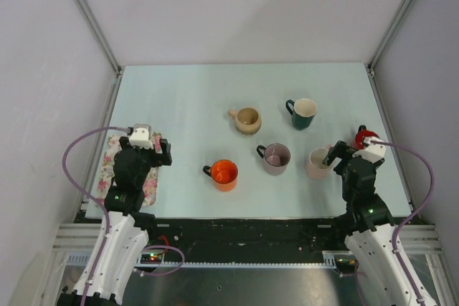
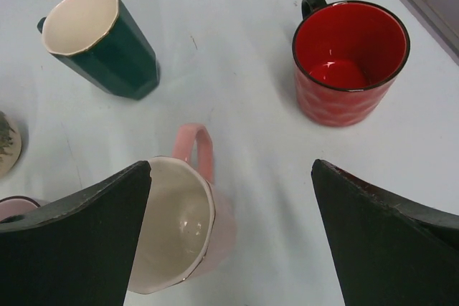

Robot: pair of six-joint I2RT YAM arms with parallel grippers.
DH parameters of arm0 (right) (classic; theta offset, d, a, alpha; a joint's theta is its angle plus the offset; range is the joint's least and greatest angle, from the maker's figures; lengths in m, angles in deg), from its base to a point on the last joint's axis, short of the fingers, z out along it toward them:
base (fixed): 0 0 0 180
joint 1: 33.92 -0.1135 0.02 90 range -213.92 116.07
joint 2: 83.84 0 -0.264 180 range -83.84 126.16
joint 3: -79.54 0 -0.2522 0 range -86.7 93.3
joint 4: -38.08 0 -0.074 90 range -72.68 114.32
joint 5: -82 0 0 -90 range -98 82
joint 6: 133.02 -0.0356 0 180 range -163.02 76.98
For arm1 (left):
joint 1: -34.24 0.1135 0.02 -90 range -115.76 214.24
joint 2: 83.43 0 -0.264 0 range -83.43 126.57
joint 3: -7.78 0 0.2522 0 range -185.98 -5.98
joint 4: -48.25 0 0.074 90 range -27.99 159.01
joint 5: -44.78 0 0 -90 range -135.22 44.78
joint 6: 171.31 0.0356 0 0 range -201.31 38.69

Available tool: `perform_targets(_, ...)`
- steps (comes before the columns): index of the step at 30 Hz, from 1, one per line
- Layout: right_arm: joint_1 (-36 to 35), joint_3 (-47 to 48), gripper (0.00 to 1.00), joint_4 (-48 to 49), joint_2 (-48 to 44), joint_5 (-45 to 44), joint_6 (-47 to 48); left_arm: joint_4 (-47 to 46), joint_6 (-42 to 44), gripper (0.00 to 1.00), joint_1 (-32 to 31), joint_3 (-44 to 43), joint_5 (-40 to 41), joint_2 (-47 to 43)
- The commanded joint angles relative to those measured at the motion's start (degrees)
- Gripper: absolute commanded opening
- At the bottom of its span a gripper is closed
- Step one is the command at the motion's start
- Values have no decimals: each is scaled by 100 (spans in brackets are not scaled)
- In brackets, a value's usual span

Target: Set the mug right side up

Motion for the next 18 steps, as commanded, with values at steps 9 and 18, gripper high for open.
perform_targets(9, 11, -139, 99, 100, -39, -148, -402, -1340, -494, 100, 220, 646, 442, -407)
perform_targets(18, 13, -178, 100, 70, -21, -309, -508, -1345, -595, 100, 270, 680, 184, -409)
